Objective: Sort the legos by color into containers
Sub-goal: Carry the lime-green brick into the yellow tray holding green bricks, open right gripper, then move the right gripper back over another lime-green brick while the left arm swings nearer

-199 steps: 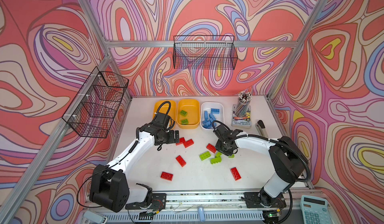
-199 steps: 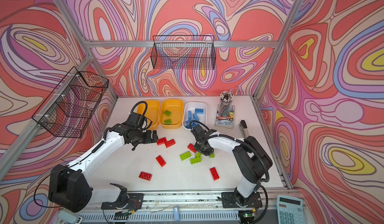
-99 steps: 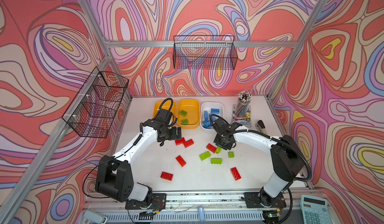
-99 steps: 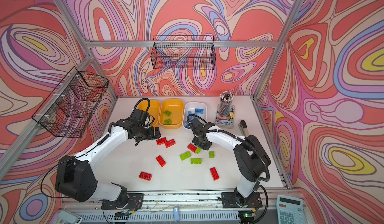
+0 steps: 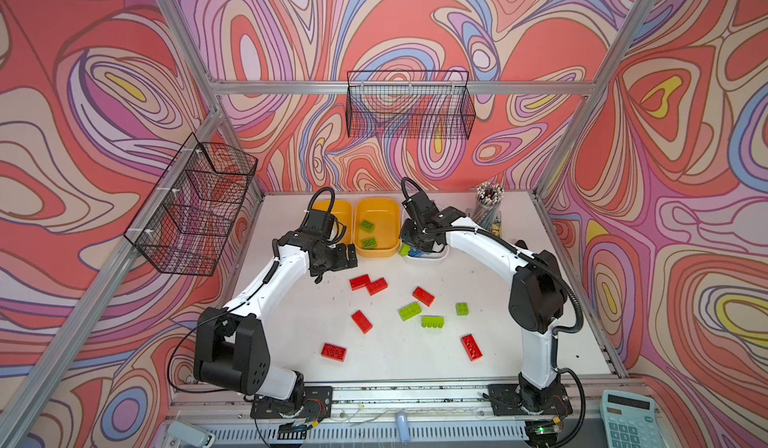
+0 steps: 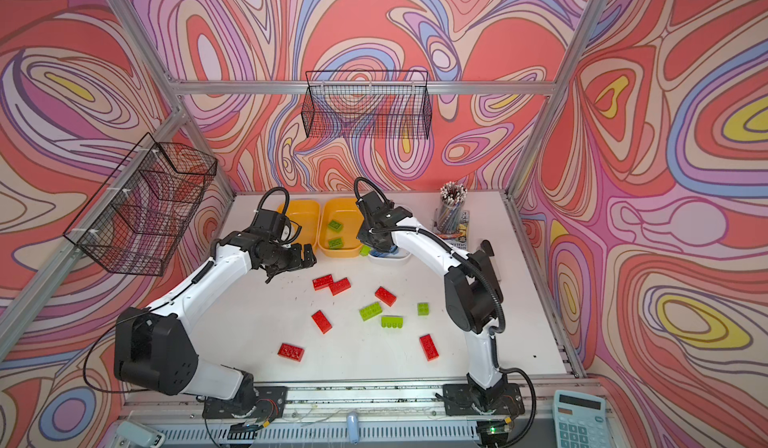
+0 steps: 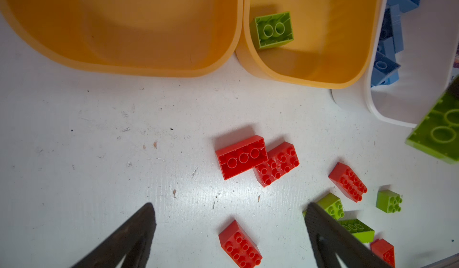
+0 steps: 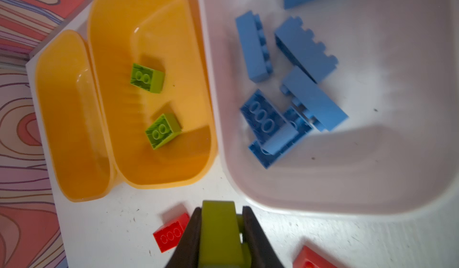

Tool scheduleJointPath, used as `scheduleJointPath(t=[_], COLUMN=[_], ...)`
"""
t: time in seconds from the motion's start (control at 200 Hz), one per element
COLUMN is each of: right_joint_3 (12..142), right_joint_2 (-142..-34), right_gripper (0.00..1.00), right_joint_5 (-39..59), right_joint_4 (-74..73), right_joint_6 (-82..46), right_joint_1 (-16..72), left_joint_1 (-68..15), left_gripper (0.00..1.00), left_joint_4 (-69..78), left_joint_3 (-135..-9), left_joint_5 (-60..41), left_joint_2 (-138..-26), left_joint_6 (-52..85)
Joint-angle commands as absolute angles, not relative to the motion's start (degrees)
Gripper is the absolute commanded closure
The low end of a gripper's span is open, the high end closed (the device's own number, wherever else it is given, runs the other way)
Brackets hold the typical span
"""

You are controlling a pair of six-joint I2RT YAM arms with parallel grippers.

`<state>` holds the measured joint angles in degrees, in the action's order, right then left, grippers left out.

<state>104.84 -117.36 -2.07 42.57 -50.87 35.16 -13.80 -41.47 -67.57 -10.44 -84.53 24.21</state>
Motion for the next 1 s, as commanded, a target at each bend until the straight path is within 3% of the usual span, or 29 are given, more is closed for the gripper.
scheduleJointPath(t=[0.0,0.175,0.426,0.481,0.546,0.616,0.666,0.997], right_joint_3=[110.84,114.11,127.75,130.87,132.63,132.64,132.23,119.19], right_joint_2=[-122.01,-128.33,-140.97,-143.11,-144.62,-144.32,-143.4,-127.37], right_gripper=[0.73,0.72,0.71,0.66,0.51,0.36,0.3,0.26], right_joint_5=[1.35,6.11,7.22,7.67,8.06,8.35,8.44,5.89], right_joint_4=[38.35,27.07,24.17,24.25,23.81,23.2,23.18,33.12], right_joint_6=[-44.99,-43.69,-42.58,-42.88,-43.37,-43.7,-43.52,-37.8], right_joint_1=[34.95,33.67,32.72,32.45,32.26,32.25,32.21,32.33], left_joint_1=[-13.45,-13.43,-13.42,-13.41,-13.42,-13.4,-13.45,-13.45], left_gripper=[0.03,0.02,0.02,0.02,0.02,0.02,0.02,0.02], left_joint_4=[-42.93,-45.98,-49.98,-50.84,-51.11,-51.28,-51.4,-45.72], left_joint_3=[-70.86,-75.74,-83.05,-84.33,-84.98,-85.0,-84.78,-74.97], left_joint_5=[-8.7,-6.22,-5.9,-5.98,-6.08,-6.18,-6.4,-9.7], left_joint_2=[-85.09,-86.93,-90.58,-91.26,-91.32,-91.18,-91.06,-84.22], left_joint_6=[23.69,22.29,19.98,19.65,19.51,19.51,19.64,25.07])
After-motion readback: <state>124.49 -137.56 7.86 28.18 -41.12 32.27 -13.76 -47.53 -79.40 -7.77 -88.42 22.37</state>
